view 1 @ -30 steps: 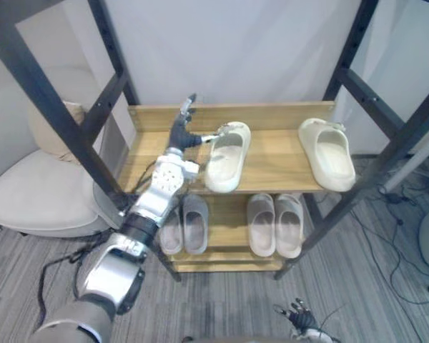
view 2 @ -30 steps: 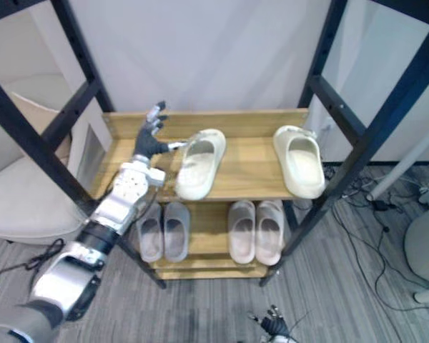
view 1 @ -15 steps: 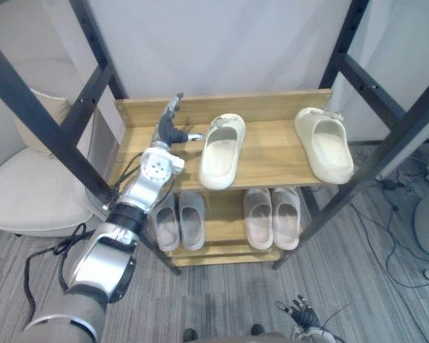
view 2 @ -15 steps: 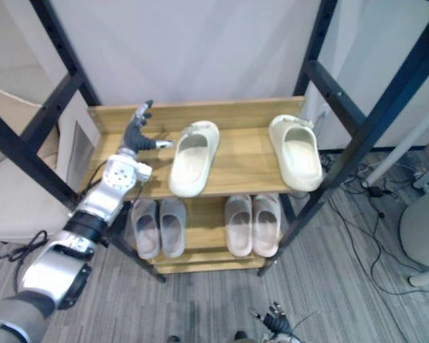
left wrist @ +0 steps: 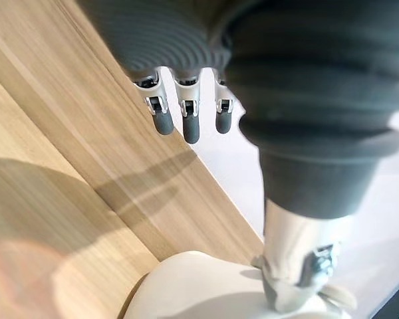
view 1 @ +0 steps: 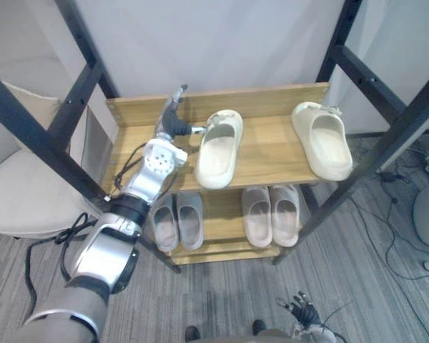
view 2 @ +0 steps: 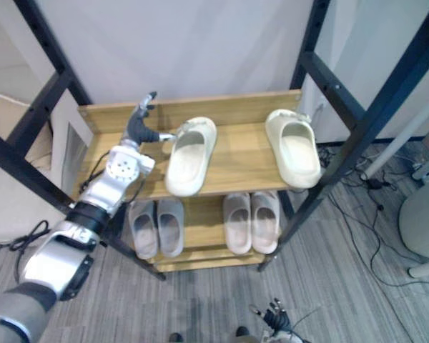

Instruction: Organize the slippers on the shoe rack

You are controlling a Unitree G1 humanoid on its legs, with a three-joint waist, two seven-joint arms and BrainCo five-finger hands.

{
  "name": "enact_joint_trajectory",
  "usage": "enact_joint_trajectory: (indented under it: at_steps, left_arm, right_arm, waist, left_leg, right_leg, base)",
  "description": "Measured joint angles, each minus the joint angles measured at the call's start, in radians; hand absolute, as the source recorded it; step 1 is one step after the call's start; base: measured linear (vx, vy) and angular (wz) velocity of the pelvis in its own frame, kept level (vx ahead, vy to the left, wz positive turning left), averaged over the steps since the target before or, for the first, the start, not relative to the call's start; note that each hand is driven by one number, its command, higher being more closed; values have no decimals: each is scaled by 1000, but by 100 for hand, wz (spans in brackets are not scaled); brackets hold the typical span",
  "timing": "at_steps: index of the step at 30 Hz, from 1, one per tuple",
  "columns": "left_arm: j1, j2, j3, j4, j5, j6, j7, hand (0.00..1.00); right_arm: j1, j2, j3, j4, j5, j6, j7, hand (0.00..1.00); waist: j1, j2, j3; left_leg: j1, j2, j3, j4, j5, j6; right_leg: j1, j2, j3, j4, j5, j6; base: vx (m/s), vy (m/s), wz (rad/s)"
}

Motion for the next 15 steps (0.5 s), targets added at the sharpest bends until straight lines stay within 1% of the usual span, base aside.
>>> enact_joint_trajectory:
  at_steps: [8,15]
  left_arm:
    - [-27,-15,-17,21,1,0,1,0]
    - [-27,-20,-17,21,15,0,1,0]
  right_arm:
    - [3,-2,-25,0,0,1,-1,0]
    - [3,-3,-25,2,0,1,-1,0]
  waist:
    - [-3,14,10]
    - [-3,15,11]
  left_leg:
    - [2,0,3,-2,0,0]
    - [2,0,3,-2,0,0]
  right_leg:
    - [0,0,3,-1,1,-1]
    - [5,0,1,-8,5,-4]
  base:
    - [0,0,0]
    - [0,0,0]
